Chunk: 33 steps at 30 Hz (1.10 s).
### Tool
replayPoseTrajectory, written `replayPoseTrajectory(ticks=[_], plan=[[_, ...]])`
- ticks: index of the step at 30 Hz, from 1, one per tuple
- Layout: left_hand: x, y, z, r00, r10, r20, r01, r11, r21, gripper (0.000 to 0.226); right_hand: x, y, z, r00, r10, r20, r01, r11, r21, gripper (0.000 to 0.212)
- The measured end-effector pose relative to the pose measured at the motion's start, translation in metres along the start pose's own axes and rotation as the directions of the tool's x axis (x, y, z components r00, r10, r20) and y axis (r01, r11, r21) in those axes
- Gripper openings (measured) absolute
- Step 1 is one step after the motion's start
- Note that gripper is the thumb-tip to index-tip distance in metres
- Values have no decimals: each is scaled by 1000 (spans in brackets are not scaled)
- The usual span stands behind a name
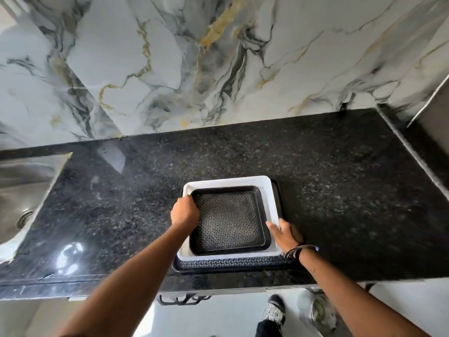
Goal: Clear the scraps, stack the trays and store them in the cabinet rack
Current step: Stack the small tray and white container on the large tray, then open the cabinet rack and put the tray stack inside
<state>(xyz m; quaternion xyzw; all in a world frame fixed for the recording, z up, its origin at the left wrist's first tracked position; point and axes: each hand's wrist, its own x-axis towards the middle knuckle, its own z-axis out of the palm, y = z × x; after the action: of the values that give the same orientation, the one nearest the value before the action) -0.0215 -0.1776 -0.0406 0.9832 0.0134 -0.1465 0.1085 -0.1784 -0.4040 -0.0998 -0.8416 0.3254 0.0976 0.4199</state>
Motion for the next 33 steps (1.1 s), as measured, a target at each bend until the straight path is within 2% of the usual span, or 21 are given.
replayPoseTrajectory(ticks=[3,6,7,9,10,11,12,14,15,16,17,18,20,21,23,27,30,33], plan=[[-10,0,5,998,22,-58,-24,999,-38,27,-8,-1,3,997,-22,-76,17,998,-61,53],[-19,-10,-4,988,93,-120,-105,990,-99,24,-32,-8,0,951,-97,-294,88,995,-43,45],[-24,-20,-6,976,137,-166,-159,979,-124,25,-45,-10,2,904,-137,-405,134,990,-36,39],[-37,-49,-8,926,229,-300,-285,946,-156,31,-76,-8,15,744,-226,-628,244,968,-59,31],[-43,-73,-6,897,270,-351,-337,930,-145,34,-96,-6,30,673,-267,-690,302,950,-73,28],[-48,-100,0,873,313,-373,-376,921,-106,39,-118,-1,52,638,-313,-703,362,928,-85,24],[-50,-132,10,868,360,-342,-395,918,-38,46,-139,6,81,636,-373,-675,418,902,-104,21],[-54,-194,35,892,431,-136,-411,899,153,75,-177,23,151,699,-489,-521,488,859,-152,19],[-56,-220,47,898,439,-24,-422,877,230,89,-189,30,191,774,-510,-376,488,858,-158,25],[-57,-238,56,895,446,33,-437,858,269,98,-197,35,230,858,-485,-168,460,872,-168,38],[-57,-248,63,890,455,34,-446,852,275,102,-200,37,266,913,-395,101,408,893,-189,58],[-55,-252,68,886,463,10,-448,852,269,104,-197,38,299,909,-264,324,349,906,-240,79],[-51,-252,72,884,466,-14,-448,856,257,105,-177,33,344,841,-48,539,284,887,-363,105],[-49,-253,75,888,459,-14,-441,861,253,106,-162,29,365,819,-6,574,282,876,-393,109],[-41,-259,82,887,460,-28,-440,863,250,108,-126,21,404,842,7,540,282,846,-452,108],[-38,-260,90,870,487,-72,-457,854,248,110,-86,29,453,888,-62,456,338,761,-554,80],[-38,-261,89,869,485,-102,-448,857,254,110,-85,34,470,946,-53,320,230,804,-548,73],[-42,-260,85,868,490,-79,-458,852,255,109,-109,30,465,919,49,391,187,818,-544,77]])
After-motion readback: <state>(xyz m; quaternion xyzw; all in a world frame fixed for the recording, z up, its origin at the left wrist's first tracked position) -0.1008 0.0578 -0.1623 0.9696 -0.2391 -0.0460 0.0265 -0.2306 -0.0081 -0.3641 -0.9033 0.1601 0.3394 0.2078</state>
